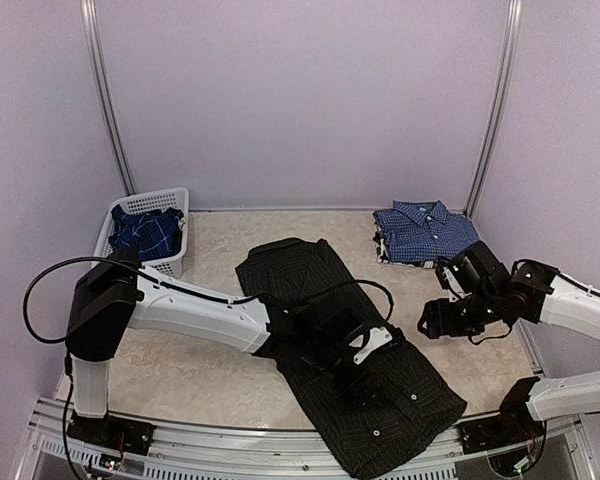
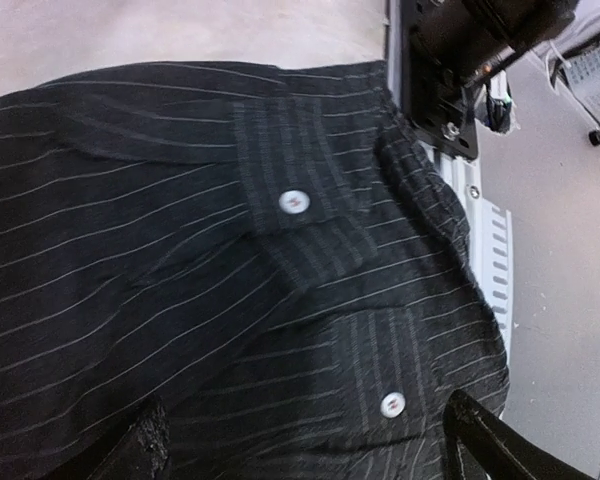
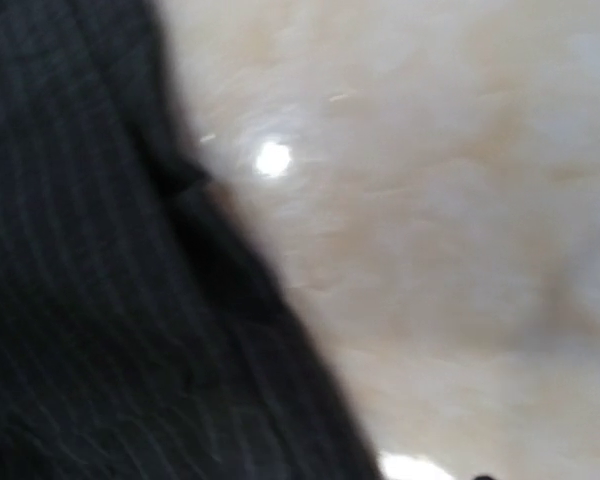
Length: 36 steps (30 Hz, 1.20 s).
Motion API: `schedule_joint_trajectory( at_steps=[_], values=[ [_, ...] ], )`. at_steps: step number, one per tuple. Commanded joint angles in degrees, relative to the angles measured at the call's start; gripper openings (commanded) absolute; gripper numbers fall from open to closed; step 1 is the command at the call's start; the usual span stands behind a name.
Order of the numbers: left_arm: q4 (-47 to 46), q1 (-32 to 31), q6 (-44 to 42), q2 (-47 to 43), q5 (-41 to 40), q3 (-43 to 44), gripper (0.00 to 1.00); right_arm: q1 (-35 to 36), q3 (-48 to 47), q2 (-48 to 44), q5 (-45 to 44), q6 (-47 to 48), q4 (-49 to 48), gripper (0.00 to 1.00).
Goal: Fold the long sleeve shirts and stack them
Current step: Adjust the square-folded shirt at the center of the board, then move the rectangle-folded shirt to the center of the board.
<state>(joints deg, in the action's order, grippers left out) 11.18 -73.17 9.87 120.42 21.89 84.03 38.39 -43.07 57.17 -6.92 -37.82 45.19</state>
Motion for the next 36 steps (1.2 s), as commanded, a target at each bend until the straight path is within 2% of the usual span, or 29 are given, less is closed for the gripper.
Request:
schedule_joint_trajectory(
  at_steps=[1,7,14,21,29,36],
  values=[
    [-6.8,9.3,6.7,-10.1,-4.3,-7.8,0.92,-0.3,1.3,2.8,6.8,3.4,-9.9,0.69],
    [-7.4,21.3,9.5,-10.4,-7.8,-10.3,0.95,-0.2,0.0,7.1,8.2,5.9,-13.3,0.68],
    [-2.8,30.4,8.7,-1.9,-8.4,-1.0,0.92,-0.2,-1.4,13.0,8.4,8.7,-15.4,0.68],
    [3.1,35.2,8.1,6.4,-7.8,6.1,0.9,-0.2,-1.7,15.0,7.5,9.6,-16.8,0.67],
    [10.9,37.5,3.5,15.0,-10.1,17.0,0.86,-0.2,-2.4,18.1,7.5,10.4,-18.7,0.67],
    [18.8,40.6,-3.1,24.4,-10.3,33.4,0.84,-0.2,-2.0,19.7,8.0,11.4,-21.6,0.67]
  ],
)
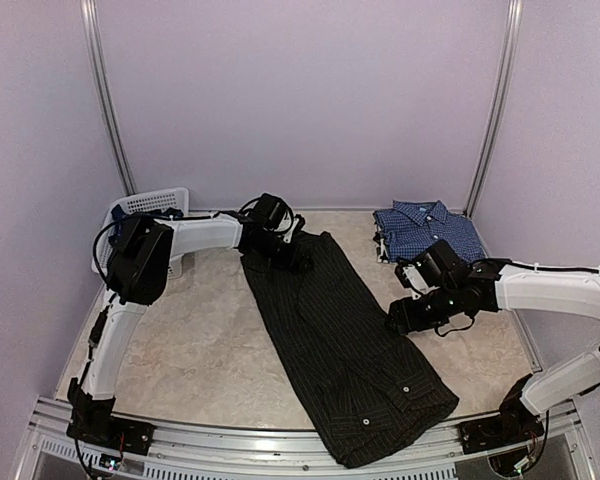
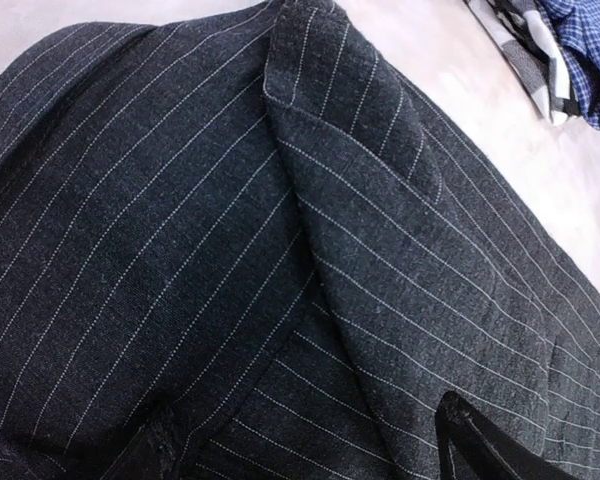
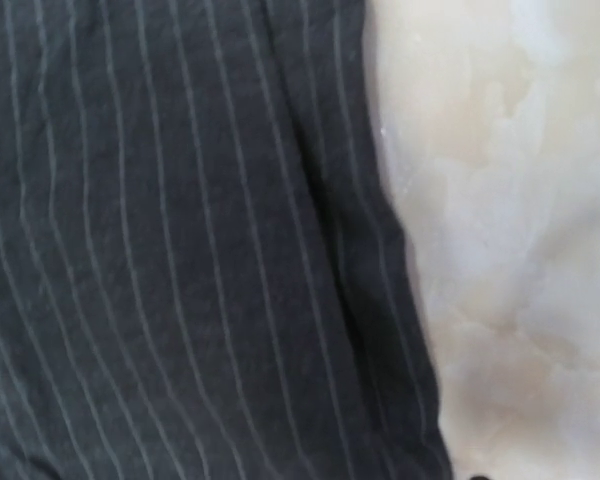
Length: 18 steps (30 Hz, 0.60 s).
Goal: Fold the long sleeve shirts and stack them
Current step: Move the rectangle-folded shirt to the center of the board.
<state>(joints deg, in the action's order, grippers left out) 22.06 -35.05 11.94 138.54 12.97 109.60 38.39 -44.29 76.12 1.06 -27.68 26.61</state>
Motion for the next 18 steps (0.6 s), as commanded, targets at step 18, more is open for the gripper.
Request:
schedule_joint_trajectory(
  at_steps=[18],
  values=[
    [-15.5,10.4,-5.7,4.4,-1.4,10.0,0.99,7.8,-2.4,7.1,3.7,5.3,-7.6,0.64]
  ],
)
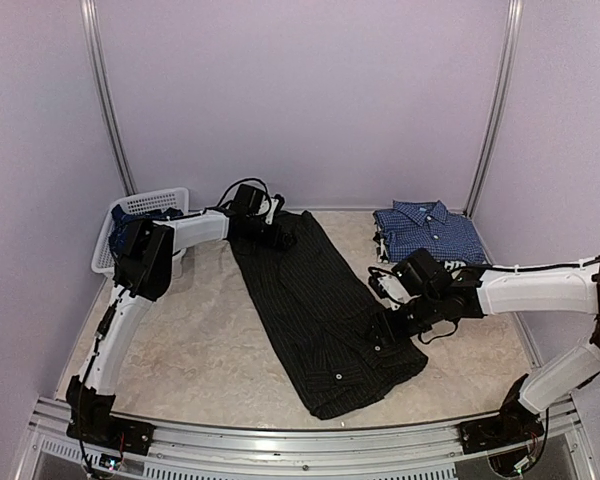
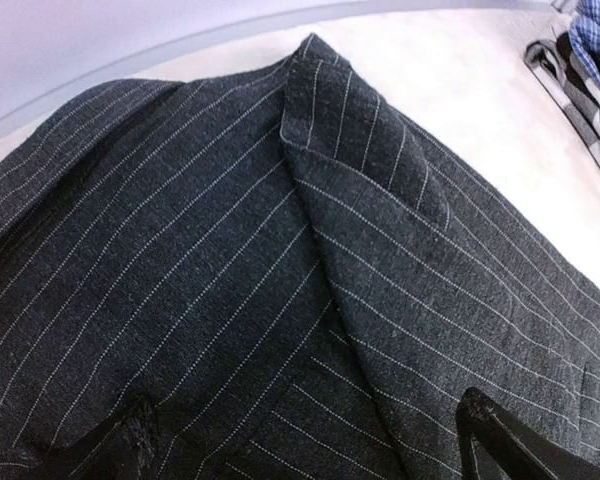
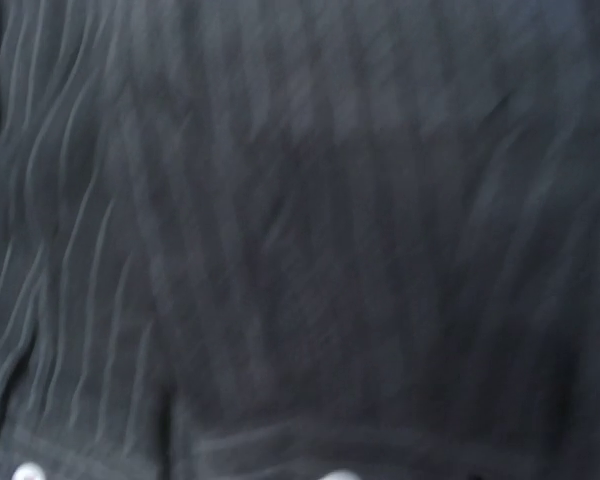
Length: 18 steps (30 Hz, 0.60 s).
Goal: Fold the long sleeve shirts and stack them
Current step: Move the rectangle-folded shirt to the center of the board.
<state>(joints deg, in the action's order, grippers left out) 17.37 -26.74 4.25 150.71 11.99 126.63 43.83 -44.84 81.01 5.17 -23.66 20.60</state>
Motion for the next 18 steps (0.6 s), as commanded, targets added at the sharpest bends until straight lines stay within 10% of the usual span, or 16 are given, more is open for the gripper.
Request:
schedule_joint_trajectory(
  at_steps=[1,18],
  values=[
    [-12.0,2.2,2.1,-9.6,-0.4,-8.7,0.99,2.5,-1.8,2.7,-0.3,1.1,-2.0,0.64],
    [-21.0,1.8,9.8,-33.0,0.5,-45.8,0.99,4.0,-0.8,9.9,0.1,0.5,-1.9,0.61]
  ],
)
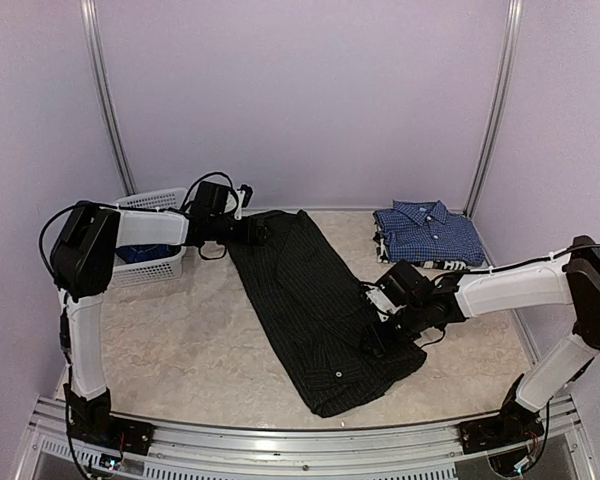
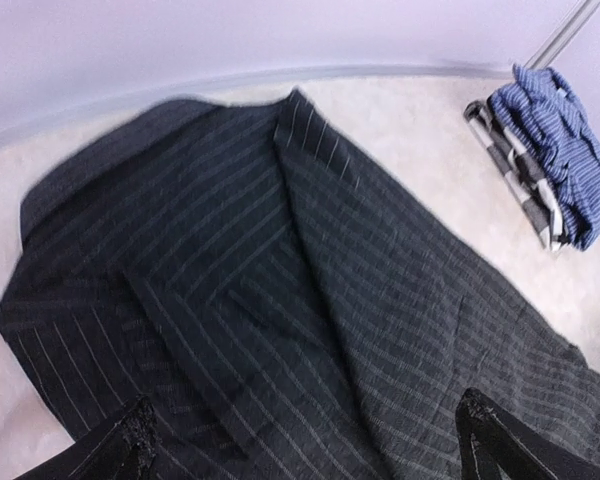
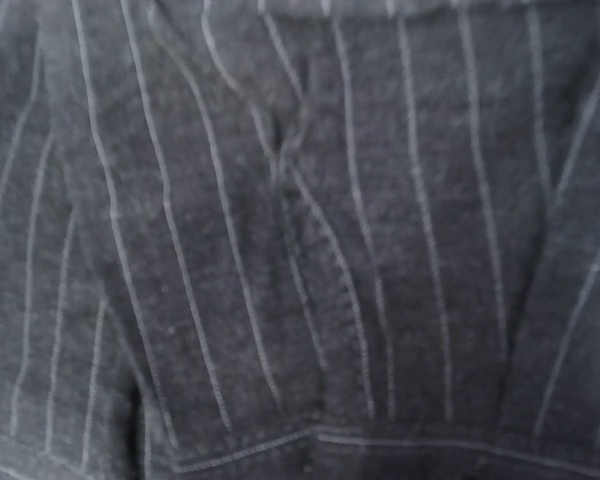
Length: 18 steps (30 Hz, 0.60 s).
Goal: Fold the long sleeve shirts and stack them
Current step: Move the rectangle-folded shirt to the center of the board.
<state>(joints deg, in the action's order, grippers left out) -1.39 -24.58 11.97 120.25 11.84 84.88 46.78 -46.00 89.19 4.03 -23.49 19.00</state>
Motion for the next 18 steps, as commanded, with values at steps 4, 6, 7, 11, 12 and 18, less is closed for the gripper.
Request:
schedule_joint_trajectory(
  at_steps=[4,6,7,11,12,18],
  values=[
    [-1.5,-1.5,1.7,-6.1,-0.7,-7.4,0.99,3.3,-0.4,4.4,1.5,0.5,0.7,0.6],
    [-0.9,-2.7,1.0,-8.7,-2.1,-9.1,0.99,5.1,-0.6,5.5,2.1,0.0,0.9,0.6],
    [-0.6,-3.4,0.7,-10.0,-3.2,-10.0,0.99,6.0,-0.7,6.0,2.5,-0.3,0.9,0.6],
    [0.0,-5.3,0.7,-16.0,-6.4,-14.3,0.99,9.8,-2.2,8.2,4.7,-1.9,0.3,0.6],
    [0.3,-5.7,0.9,-18.1,-7.0,-15.4,0.99,10.9,-3.0,8.8,5.2,-2.3,0.1,0.61],
    [3.4,-9.6,0.8,-29.6,-9.4,-24.3,0.99,14.8,-6.3,10.5,9.4,-1.9,-5.7,0.67]
  ],
)
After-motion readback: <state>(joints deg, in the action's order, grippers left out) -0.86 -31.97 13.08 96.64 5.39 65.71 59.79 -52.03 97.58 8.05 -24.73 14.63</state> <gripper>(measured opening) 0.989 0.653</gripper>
